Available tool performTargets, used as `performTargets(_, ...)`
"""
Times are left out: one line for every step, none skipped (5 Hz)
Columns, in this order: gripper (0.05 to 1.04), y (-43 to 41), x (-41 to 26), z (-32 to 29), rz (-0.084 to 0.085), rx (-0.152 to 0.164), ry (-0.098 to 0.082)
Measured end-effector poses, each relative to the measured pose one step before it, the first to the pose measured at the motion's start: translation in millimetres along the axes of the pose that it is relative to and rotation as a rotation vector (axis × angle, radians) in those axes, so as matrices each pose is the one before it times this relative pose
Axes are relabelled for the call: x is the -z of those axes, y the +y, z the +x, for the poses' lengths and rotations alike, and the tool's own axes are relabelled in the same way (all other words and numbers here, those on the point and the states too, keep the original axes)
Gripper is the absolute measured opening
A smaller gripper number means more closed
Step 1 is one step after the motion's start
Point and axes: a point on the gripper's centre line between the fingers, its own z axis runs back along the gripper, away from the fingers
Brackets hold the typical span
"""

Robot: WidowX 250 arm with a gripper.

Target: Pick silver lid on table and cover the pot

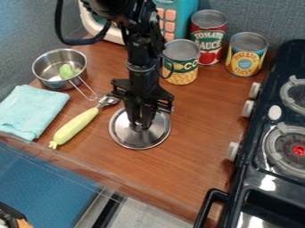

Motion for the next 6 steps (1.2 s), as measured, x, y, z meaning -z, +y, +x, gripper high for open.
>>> performTargets(0.280,-3.24,-13.22,-1.91,-0.0222,0.0034,-0.0061)
performTargets(0.280,5.32,-30.87,8.72,-0.0402,-0.0375,-0.0433)
performTargets(0.280,11.84,-23.64,5.62,-0.0306,-0.0292,-0.0178)
performTargets(0.280,27.79,-13.71,13.78,0.0065,-0.0620,-0.0327)
performTargets(0.280,34.48,3.04,18.18,0.0001,-0.0736,0.0081)
performTargets(0.280,18.56,3.03,15.11,0.0019,-0.0410,0.0161)
